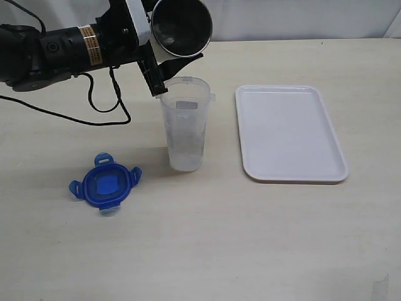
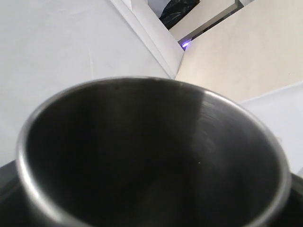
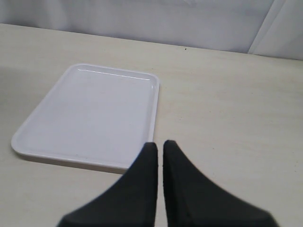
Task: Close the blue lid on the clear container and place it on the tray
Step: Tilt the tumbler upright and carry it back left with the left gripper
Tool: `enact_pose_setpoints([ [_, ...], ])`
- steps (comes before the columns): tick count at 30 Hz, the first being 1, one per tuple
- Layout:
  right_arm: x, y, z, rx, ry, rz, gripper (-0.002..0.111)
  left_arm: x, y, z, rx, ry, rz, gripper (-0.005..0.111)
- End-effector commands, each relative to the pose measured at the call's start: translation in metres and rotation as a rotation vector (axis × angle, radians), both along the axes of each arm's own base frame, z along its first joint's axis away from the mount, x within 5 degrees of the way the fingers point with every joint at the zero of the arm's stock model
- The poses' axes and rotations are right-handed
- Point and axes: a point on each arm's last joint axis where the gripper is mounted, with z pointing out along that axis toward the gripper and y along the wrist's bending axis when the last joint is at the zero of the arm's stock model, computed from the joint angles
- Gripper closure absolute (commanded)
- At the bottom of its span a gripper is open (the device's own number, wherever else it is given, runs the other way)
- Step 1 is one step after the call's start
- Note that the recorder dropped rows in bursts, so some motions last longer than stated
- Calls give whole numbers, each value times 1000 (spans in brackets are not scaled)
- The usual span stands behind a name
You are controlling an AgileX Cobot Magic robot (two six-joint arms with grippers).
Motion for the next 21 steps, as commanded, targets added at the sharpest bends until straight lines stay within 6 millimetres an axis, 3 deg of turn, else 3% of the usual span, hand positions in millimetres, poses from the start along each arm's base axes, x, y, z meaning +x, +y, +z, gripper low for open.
enact_pose_setpoints([
  [1, 0, 0, 0, 10, -5, -3, 104, 0, -1, 13, -73, -2, -2, 107],
  [11, 0, 0, 0, 10, -5, -3, 104, 5, 3, 9, -119, 156, 74, 107],
  [21, 0, 0, 0, 10, -5, -3, 104, 12, 8, 13, -322, 355, 182, 107],
])
